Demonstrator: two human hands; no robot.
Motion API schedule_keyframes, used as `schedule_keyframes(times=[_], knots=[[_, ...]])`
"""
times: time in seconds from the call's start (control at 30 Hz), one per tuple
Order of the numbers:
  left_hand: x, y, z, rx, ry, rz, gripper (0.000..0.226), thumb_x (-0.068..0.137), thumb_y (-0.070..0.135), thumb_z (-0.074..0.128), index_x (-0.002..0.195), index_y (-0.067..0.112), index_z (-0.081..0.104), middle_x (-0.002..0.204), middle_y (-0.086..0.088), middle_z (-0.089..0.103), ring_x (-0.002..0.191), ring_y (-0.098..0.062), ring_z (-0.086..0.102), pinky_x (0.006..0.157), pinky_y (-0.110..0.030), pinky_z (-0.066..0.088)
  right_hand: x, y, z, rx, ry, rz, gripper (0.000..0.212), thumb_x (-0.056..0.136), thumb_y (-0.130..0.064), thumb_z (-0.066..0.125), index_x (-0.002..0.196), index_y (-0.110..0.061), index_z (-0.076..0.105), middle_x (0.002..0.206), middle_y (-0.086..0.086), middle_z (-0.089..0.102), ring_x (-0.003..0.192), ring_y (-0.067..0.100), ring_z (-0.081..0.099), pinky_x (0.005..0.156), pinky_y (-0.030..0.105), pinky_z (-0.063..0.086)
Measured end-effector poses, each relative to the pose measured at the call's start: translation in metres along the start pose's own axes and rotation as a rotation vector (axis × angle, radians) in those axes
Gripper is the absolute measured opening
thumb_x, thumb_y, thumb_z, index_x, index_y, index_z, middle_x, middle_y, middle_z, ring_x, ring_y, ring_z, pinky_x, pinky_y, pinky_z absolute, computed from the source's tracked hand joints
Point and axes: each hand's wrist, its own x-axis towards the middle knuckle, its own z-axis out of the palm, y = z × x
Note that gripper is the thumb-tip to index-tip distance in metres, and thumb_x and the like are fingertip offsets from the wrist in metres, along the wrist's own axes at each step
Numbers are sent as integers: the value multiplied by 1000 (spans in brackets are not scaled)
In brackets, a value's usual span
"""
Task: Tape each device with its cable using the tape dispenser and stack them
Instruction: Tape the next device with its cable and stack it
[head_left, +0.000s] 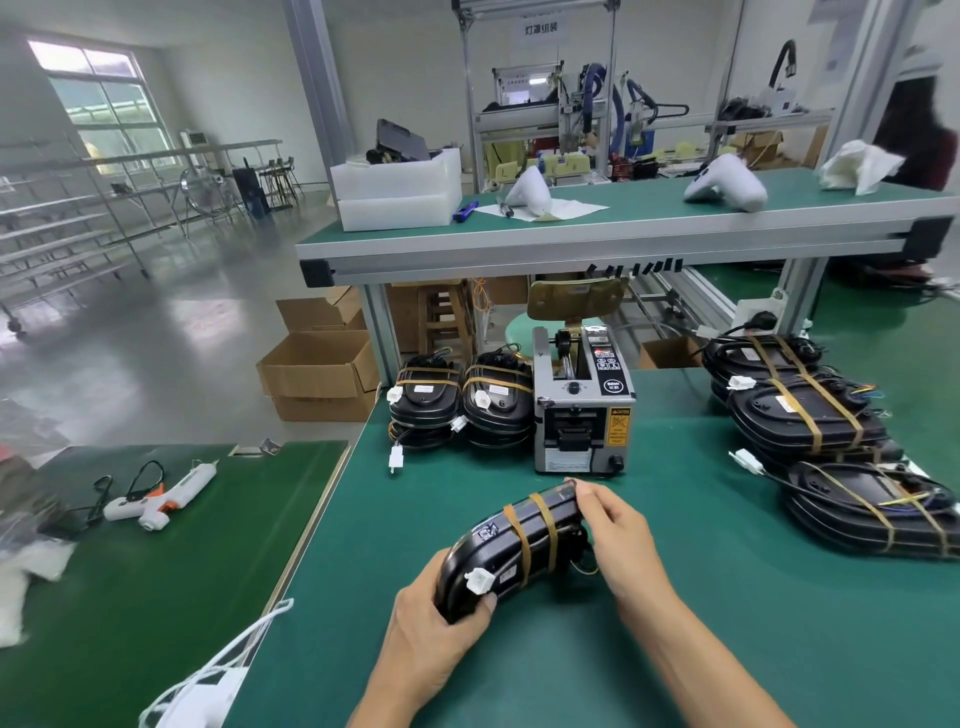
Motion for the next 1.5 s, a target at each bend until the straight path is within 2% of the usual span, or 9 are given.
schedule_keyframes(times=[0.13, 0.37, 0.47, 0.57, 0.8, 0.93, 1.1, 1.3, 1.5], knots=[[0, 1, 0, 12, -8, 5, 55, 83, 39, 82, 134, 50, 63, 117, 18, 79, 109, -4, 74, 89, -8, 49, -5, 1, 2, -37, -100, -51, 15, 102, -43, 63, 96, -34, 73, 92, -6, 77, 85, 7, 72, 74, 18, 52], [-2, 10, -1, -9, -70, 30, 77, 77, 39, 89, 144, 55, 54, 131, 23, 73, 122, -2, 69, 96, -6, 46, 5, -22, -3, -225, -86, -172, 7, 98, -40, 68, 104, -36, 69, 100, -13, 75, 96, 4, 69, 93, 37, 56], [-2, 12, -2, -66, -81, 34, 83, 78, 47, 89, 152, 45, 51, 141, 23, 69, 133, -1, 64, 106, -12, 45, 1, -40, 2, -469, -45, -365, 23, 92, -49, 67, 112, -39, 64, 109, -22, 68, 104, -5, 61, 93, 26, 49], [-3, 14, -3, -112, -76, 48, 85, 85, 56, 84, 159, 36, 47, 149, 21, 64, 142, -3, 57, 117, -22, 44, -13, -52, 18, -610, -28, -640, 28, 88, -47, 68, 112, -32, 64, 106, -19, 64, 100, 4, 60, 92, 31, 48], [-1, 9, -2, -44, 9, 5, 51, 89, 60, 72, 137, 57, 57, 119, 20, 77, 111, -1, 72, 88, -13, 50, -30, -58, 45, -714, -169, -891, 36, 92, -53, 64, 119, -31, 67, 121, -20, 67, 124, 2, 56, 107, 31, 40], [2, 0, 0, -74, 22, 10, 45, 89, 55, 74, 132, 45, 64, 117, 13, 79, 109, -8, 73, 97, -23, 54, -3, -65, 26, -194, 2, -544, 17, 95, -38, 68, 106, -33, 79, 107, -22, 76, 106, 0, 69, 92, 17, 51], [4, -7, 1, -81, 7, -8, 49, 92, 53, 76, 138, 39, 63, 124, 9, 78, 116, -14, 73, 103, -31, 55, 57, -36, -2, -283, 281, -43, 28, 98, -21, 62, 120, -18, 78, 110, 4, 78, 109, 26, 69, 97, 32, 50], [4, -11, 2, -80, 7, -34, 51, 94, 51, 76, 141, 37, 62, 127, 8, 77, 120, -17, 72, 103, -40, 55, 82, -26, 10, -320, 309, -27, 32, 98, -19, 57, 123, -8, 74, 112, 13, 77, 110, 38, 66, 98, 42, 52], [3, -5, 1, -99, 7, -12, 46, 94, 49, 76, 137, 40, 64, 124, 8, 78, 116, -15, 73, 102, -29, 56, 89, -27, 26, -288, 398, -19, 27, 94, -11, 56, 108, 8, 68, 104, 26, 72, 103, 46, 63, 91, 49, 52]])
